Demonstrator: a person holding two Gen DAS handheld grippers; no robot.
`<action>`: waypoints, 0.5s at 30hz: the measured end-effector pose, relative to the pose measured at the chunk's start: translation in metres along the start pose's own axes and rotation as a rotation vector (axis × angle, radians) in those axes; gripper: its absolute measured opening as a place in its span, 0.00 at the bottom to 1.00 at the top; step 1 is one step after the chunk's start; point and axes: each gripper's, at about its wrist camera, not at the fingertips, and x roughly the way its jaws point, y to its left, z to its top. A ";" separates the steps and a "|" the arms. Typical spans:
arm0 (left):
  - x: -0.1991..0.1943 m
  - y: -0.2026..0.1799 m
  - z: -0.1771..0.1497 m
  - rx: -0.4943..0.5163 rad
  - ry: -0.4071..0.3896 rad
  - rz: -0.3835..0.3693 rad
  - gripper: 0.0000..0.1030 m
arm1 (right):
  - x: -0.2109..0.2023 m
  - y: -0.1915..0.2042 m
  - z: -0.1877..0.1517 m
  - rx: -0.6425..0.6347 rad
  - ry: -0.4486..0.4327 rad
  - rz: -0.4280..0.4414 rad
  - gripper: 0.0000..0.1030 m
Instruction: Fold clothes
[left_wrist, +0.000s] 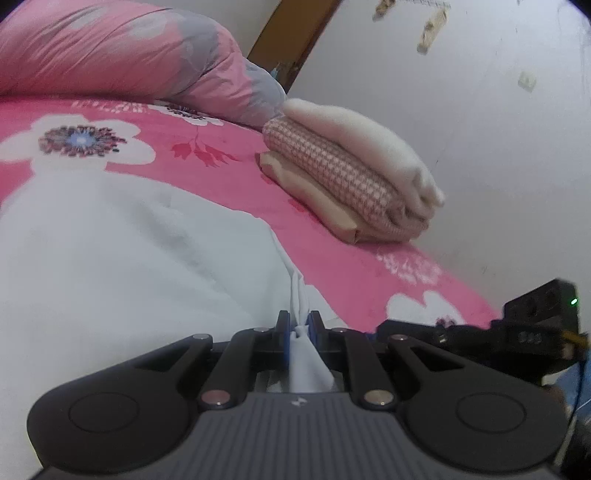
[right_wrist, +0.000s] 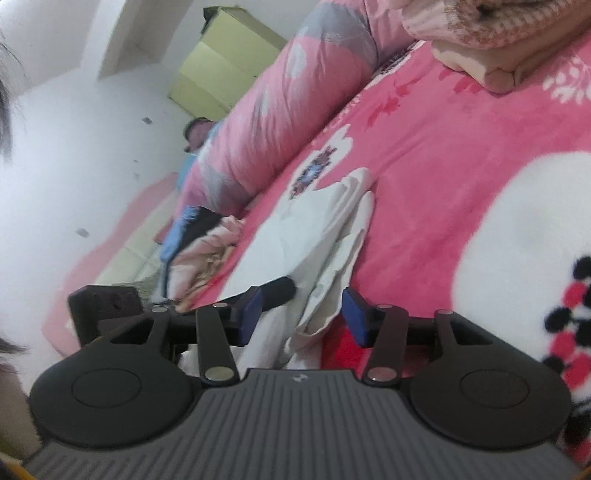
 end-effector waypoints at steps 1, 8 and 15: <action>-0.001 0.003 -0.001 -0.013 -0.007 -0.014 0.10 | 0.002 0.000 0.001 0.001 0.006 -0.012 0.42; -0.009 0.020 -0.003 -0.094 -0.062 -0.086 0.10 | 0.015 0.006 0.005 -0.018 0.008 -0.102 0.10; -0.017 0.026 -0.001 -0.141 -0.109 -0.138 0.10 | 0.025 0.050 0.007 -0.303 0.011 -0.129 0.03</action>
